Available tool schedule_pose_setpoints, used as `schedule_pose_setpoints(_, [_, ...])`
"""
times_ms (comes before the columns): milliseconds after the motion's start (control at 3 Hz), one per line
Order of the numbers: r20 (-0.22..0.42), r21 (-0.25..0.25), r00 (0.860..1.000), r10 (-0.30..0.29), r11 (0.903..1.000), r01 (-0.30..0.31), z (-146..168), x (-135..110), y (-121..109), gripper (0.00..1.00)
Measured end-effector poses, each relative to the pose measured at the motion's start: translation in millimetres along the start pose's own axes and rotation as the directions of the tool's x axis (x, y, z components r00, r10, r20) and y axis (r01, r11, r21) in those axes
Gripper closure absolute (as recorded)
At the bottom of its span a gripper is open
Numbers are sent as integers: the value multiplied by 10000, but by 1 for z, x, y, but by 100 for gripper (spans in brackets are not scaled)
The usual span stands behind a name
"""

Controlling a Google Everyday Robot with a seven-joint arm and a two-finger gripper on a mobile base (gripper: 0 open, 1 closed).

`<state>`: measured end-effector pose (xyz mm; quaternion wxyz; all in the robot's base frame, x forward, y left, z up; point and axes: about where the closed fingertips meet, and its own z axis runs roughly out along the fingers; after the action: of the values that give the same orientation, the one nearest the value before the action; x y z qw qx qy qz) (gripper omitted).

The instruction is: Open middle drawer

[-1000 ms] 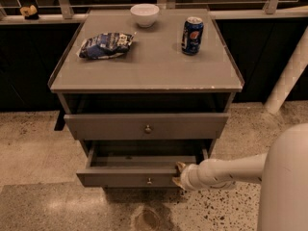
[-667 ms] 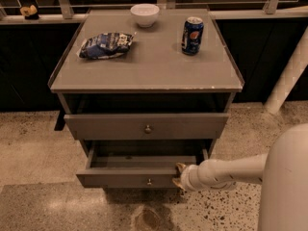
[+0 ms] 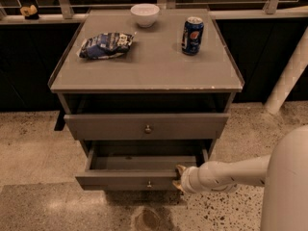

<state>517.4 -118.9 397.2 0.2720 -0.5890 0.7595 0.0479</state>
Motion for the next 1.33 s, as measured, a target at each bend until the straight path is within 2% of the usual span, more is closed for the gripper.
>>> schedule_pose_setpoints(333, [-61, -100, 10000, 36, 9999, -37, -2, 5, 11, 100])
schedule_pose_setpoints(1333, [-36, -139, 10000, 29, 9999, -29, -6, 3, 15, 100])
